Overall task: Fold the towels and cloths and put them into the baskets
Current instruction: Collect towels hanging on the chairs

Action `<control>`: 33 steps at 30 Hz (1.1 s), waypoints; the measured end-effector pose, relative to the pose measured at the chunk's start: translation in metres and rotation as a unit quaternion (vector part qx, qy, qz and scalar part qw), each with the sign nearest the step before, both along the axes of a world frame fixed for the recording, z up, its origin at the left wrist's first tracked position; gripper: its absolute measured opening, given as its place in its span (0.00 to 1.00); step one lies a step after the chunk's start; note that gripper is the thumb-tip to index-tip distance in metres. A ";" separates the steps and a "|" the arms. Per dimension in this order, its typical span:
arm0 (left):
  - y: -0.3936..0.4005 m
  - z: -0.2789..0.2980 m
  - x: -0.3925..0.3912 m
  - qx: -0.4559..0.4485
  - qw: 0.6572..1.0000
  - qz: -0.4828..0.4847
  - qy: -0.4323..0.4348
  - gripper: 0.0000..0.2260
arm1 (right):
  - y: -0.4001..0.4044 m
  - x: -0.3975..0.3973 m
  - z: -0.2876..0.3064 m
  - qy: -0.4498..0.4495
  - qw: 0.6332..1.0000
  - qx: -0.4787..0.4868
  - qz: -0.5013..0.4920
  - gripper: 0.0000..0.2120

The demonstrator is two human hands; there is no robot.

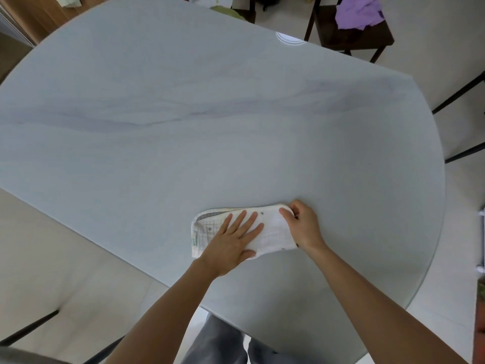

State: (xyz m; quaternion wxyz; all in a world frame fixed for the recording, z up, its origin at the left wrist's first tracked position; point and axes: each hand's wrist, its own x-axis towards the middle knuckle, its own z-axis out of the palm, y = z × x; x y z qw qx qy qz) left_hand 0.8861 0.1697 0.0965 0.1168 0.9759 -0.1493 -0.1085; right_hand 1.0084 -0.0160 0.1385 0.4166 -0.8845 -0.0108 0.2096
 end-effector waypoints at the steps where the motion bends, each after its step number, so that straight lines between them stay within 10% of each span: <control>1: 0.001 -0.002 0.000 -0.001 1.000 -0.006 0.003 0.28 | -0.002 -0.001 -0.002 -0.029 1.000 -0.010 -0.003 0.13; 9: 0.000 0.025 0.005 -0.107 0.987 0.110 -0.041 0.27 | 0.004 -0.020 -0.002 -0.231 0.930 -0.275 0.084 0.13; 11: 0.003 0.043 -0.005 -0.210 0.915 0.322 -0.121 0.22 | 0.013 -0.029 0.002 -0.324 0.911 -0.226 0.118 0.14; 15: 0.012 0.061 -0.028 -0.344 0.653 0.665 -0.112 0.14 | 0.040 -0.059 -0.012 -0.325 0.891 -0.138 0.284 0.18; 17: 0.012 0.067 -0.035 -0.371 0.609 0.699 -0.047 0.14 | 0.046 -0.070 -0.023 -0.288 0.892 -0.141 0.319 0.21; 29: 0.014 0.061 -0.031 -0.202 0.836 0.499 -0.105 0.08 | 0.048 -0.080 -0.043 -0.226 0.885 -0.224 0.340 0.28; 33: 0.022 0.045 -0.035 -0.120 0.860 0.482 -0.115 0.06 | 0.053 -0.082 -0.043 -0.219 0.890 -0.242 0.318 0.30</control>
